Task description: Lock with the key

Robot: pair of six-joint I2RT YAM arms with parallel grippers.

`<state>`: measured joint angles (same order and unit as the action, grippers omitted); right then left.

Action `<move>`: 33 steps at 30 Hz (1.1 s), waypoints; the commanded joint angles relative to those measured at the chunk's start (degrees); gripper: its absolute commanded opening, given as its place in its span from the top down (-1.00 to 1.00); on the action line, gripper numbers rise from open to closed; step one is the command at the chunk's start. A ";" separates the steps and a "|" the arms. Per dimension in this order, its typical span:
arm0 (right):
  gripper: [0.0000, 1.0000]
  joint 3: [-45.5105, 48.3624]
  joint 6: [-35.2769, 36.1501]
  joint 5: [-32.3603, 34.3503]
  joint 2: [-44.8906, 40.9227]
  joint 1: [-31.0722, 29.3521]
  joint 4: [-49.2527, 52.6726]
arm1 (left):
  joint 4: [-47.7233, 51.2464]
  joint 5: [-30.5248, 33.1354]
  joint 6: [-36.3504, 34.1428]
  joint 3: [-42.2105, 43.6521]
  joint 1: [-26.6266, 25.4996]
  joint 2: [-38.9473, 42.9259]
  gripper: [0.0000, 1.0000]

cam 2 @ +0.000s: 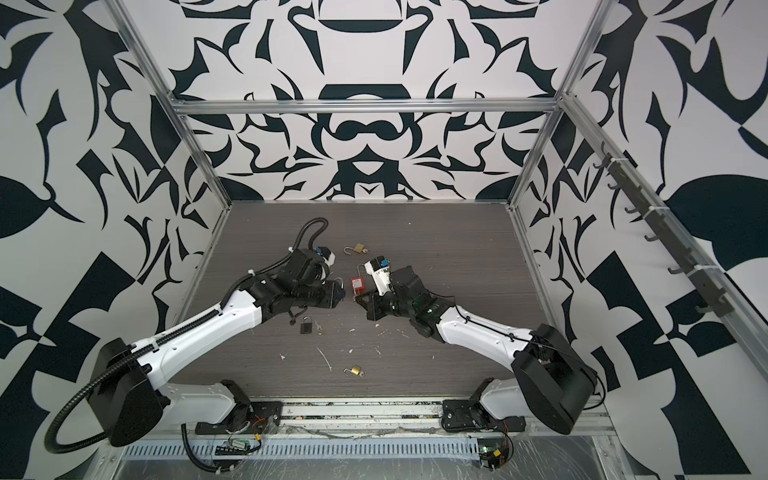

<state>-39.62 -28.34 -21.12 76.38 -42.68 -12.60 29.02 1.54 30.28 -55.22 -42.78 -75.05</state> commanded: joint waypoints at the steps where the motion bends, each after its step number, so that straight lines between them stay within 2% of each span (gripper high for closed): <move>1: 1.00 0.91 1.70 0.57 -2.43 0.14 4.61 | 2.34 0.30 4.83 2.67 -2.67 0.64 1.00; 6: 1.00 2.17 1.28 0.03 -3.41 0.11 6.29 | 2.52 -1.06 5.57 3.37 -4.91 -5.12 1.00; 21: 1.00 3.22 0.04 -1.57 -1.06 0.09 5.57 | 1.48 -0.70 6.54 0.99 -5.38 -15.40 0.99; 33: 1.00 4.02 -1.08 -2.01 0.39 0.14 4.16 | 0.14 -2.68 5.80 -1.88 -5.38 -20.42 0.71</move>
<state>-35.90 -28.73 -22.55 76.97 -42.57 -6.22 29.39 -0.08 36.03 -55.42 -47.99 -94.56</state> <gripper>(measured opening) 0.043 0.389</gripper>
